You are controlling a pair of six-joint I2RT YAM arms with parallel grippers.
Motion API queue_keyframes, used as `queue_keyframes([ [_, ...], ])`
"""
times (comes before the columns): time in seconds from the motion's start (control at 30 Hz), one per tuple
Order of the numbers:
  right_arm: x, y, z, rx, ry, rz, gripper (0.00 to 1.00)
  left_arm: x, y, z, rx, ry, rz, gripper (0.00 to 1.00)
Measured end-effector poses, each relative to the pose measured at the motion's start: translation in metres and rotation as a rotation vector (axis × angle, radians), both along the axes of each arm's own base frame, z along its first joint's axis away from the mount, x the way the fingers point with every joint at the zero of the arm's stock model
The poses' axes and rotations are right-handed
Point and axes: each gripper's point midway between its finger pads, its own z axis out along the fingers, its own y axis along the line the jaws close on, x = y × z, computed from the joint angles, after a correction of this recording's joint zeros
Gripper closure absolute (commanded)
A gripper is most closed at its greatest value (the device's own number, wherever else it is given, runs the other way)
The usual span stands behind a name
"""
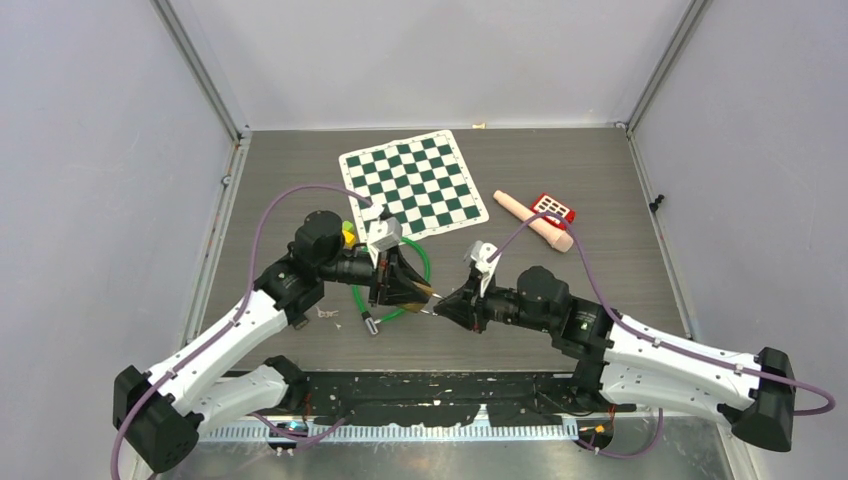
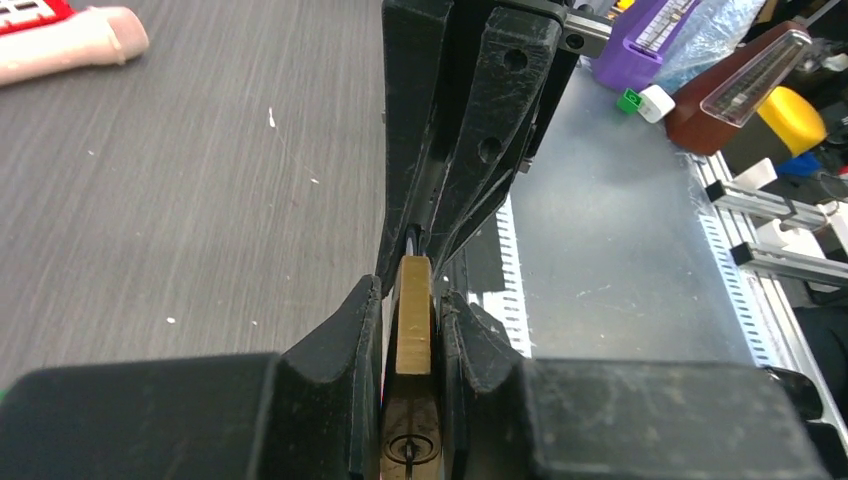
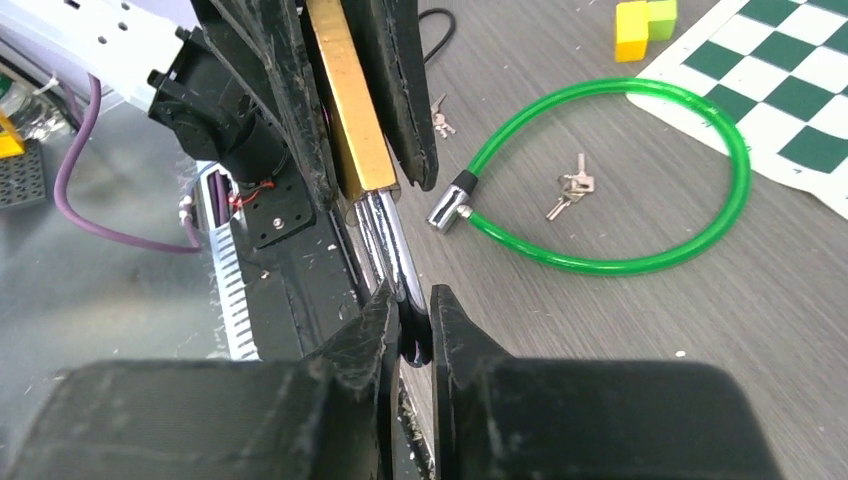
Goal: Lock with the key
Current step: Lock the lock.
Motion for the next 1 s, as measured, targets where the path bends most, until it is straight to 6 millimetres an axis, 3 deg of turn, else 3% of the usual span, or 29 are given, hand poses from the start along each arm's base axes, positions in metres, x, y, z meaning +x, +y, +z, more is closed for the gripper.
queue_keyframes([
  [0.13,0.001,-0.010,0.014,0.027,-0.048,-0.048,0.95,0.007,-0.005,0.013,-0.020,-0.076,0.046,0.39],
  [0.2,0.002,-0.016,0.024,0.048,-0.081,-0.071,0.95,0.013,-0.007,0.019,-0.031,-0.097,0.080,0.27],
  [0.27,0.006,-0.024,0.031,0.051,-0.109,-0.104,0.95,0.018,-0.007,0.025,-0.049,-0.115,0.104,0.23],
  [0.5,0.020,-0.051,0.010,-0.134,-0.182,-0.181,0.95,0.033,-0.009,0.053,-0.096,-0.181,0.180,0.19],
  [0.63,0.022,-0.060,0.015,-0.192,-0.219,-0.180,0.95,0.038,-0.009,0.060,-0.112,-0.201,0.201,0.20],
  [0.83,0.020,-0.059,0.049,-0.166,-0.263,-0.159,0.95,0.034,-0.019,0.046,-0.092,-0.160,0.116,0.24],
  [1.0,0.009,-0.053,0.062,-0.164,-0.266,-0.078,0.95,0.022,-0.033,0.020,-0.048,-0.107,-0.002,0.26],
])
